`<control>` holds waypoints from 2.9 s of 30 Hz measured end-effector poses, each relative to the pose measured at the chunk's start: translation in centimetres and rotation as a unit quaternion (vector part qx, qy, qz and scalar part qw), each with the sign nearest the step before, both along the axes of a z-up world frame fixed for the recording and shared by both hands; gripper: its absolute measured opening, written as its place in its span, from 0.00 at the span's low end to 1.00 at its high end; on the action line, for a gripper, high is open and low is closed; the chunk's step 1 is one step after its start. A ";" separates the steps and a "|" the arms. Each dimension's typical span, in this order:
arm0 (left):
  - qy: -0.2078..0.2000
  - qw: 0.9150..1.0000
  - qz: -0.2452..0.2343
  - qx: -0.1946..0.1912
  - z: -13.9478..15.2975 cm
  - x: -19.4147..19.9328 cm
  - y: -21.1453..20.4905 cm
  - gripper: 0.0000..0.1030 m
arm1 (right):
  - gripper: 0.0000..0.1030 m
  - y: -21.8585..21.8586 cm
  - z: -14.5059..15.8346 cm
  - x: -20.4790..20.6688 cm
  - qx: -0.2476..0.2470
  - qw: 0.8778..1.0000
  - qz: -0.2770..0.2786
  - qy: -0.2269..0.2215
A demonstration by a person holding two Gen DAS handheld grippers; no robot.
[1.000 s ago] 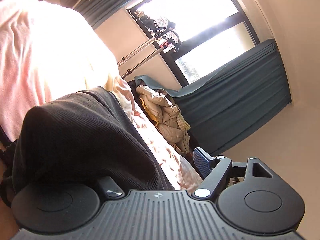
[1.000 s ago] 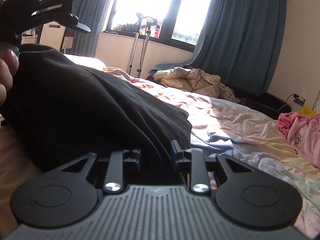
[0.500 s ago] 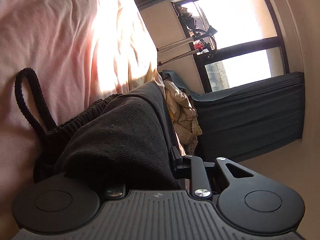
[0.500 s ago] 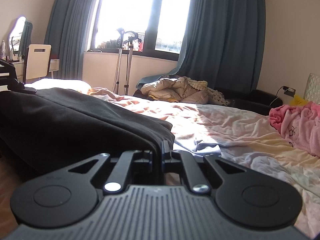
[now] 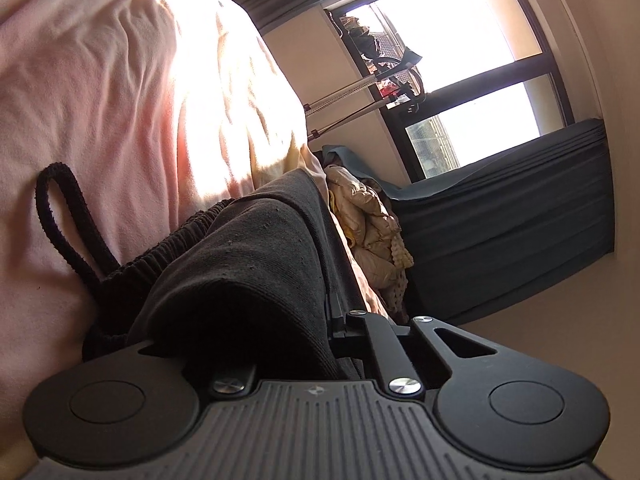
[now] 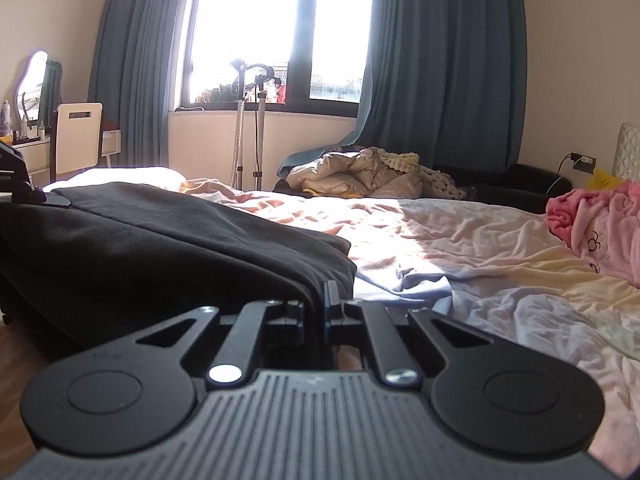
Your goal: Fold clothes
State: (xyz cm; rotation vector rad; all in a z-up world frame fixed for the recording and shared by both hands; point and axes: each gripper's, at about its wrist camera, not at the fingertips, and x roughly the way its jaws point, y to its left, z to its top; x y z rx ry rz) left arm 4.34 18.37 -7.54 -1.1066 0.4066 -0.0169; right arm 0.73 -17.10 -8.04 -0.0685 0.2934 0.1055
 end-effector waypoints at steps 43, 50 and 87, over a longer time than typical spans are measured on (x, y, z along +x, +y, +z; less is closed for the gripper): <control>0.101 0.988 -0.050 -0.104 -2.7 -3.2 -1.0 0.96 | 0.45 -8.7 2.6 -1.3 0.403 0.906 0.001 0.130; 0.193 0.978 -0.042 -0.061 -3.5 -2.3 -1.5 1.00 | 0.46 -10.9 -0.1 -0.4 0.444 0.880 -0.049 0.159; 0.088 0.995 -0.026 -0.032 -5.0 2.9 -6.0 0.96 | 0.62 -10.0 -7.3 12.5 0.543 0.795 0.095 0.252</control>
